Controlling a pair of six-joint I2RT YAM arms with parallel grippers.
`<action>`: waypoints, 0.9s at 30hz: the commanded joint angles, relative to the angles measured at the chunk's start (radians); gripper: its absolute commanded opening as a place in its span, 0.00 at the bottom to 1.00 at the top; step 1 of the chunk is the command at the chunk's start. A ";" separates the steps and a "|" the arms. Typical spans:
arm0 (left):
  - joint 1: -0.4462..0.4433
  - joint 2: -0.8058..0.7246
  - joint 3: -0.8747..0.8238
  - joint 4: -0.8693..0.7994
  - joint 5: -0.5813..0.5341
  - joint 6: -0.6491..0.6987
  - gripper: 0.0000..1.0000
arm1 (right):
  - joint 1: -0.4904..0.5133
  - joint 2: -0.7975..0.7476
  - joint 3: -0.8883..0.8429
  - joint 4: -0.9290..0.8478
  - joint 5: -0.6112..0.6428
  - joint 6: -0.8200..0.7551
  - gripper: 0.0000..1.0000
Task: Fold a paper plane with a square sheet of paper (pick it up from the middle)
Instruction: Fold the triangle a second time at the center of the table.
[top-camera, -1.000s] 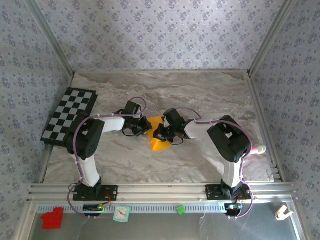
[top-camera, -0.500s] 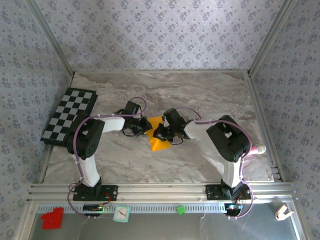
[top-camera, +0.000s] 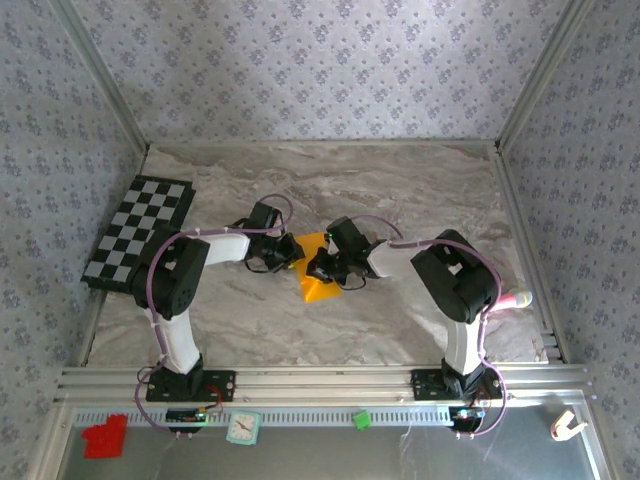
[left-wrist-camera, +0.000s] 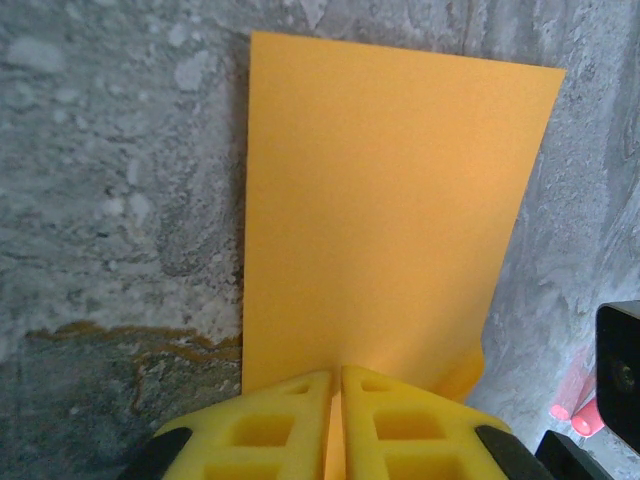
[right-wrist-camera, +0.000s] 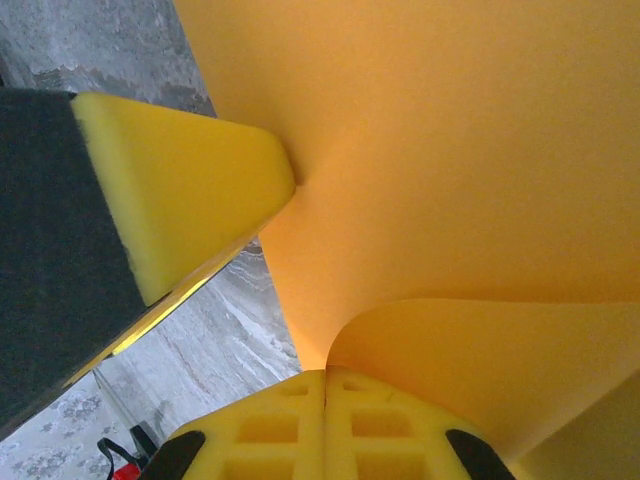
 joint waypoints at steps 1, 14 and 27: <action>0.000 0.044 -0.011 -0.075 -0.028 0.005 0.14 | 0.005 0.022 0.011 0.013 0.021 0.017 0.01; -0.001 0.045 -0.011 -0.075 -0.029 0.001 0.14 | 0.004 0.021 0.002 0.025 0.034 0.028 0.01; -0.001 0.047 -0.012 -0.075 -0.029 -0.001 0.14 | -0.001 0.023 -0.009 0.039 0.043 0.040 0.01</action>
